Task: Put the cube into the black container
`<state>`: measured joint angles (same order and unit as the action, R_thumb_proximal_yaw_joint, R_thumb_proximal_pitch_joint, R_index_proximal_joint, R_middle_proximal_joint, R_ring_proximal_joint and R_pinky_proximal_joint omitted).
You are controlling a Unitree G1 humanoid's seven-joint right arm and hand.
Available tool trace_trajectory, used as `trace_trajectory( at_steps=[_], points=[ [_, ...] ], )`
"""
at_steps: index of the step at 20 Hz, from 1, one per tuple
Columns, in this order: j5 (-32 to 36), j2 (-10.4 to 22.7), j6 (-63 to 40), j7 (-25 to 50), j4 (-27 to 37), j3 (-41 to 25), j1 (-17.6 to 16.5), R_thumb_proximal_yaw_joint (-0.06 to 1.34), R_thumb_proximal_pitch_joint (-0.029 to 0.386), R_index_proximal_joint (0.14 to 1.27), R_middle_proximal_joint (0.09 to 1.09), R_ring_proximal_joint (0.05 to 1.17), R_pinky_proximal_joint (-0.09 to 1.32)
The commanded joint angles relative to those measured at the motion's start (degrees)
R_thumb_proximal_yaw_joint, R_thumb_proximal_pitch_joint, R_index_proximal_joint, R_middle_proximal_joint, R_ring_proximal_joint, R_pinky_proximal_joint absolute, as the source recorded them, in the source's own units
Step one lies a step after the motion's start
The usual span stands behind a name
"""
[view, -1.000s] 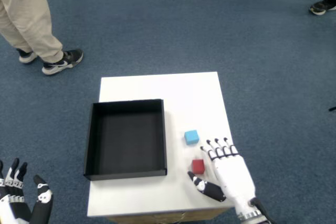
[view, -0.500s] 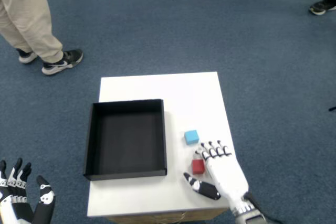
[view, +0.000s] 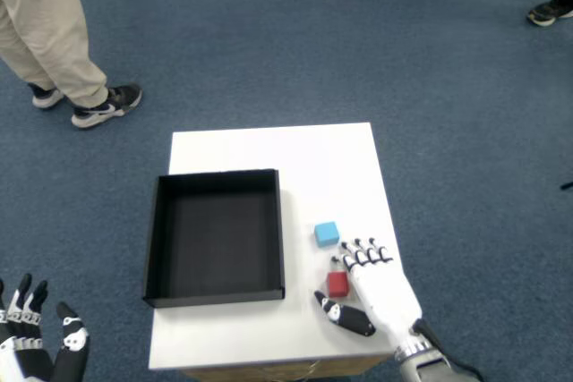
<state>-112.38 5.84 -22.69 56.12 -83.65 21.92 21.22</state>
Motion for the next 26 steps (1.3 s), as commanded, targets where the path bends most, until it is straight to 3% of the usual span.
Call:
trace_trajectory(
  at_steps=[1, 12, 26],
  points=[
    [1.61, 1.09, 1.47, -0.96, 1.65, 1.32, 2.47, 0.37, 0.103, 0.43, 0.19, 0.17, 0.0],
    [1.66, 2.96, 3.53, -6.15, 1.8, 3.11, 1.45, 0.34, 0.112, 0.44, 0.19, 0.17, 0.02],
    [1.46, 4.53, 4.0, -7.12, 1.94, 5.07, -0.51, 0.37, 0.121, 0.46, 0.19, 0.17, 0.02]
  ],
)
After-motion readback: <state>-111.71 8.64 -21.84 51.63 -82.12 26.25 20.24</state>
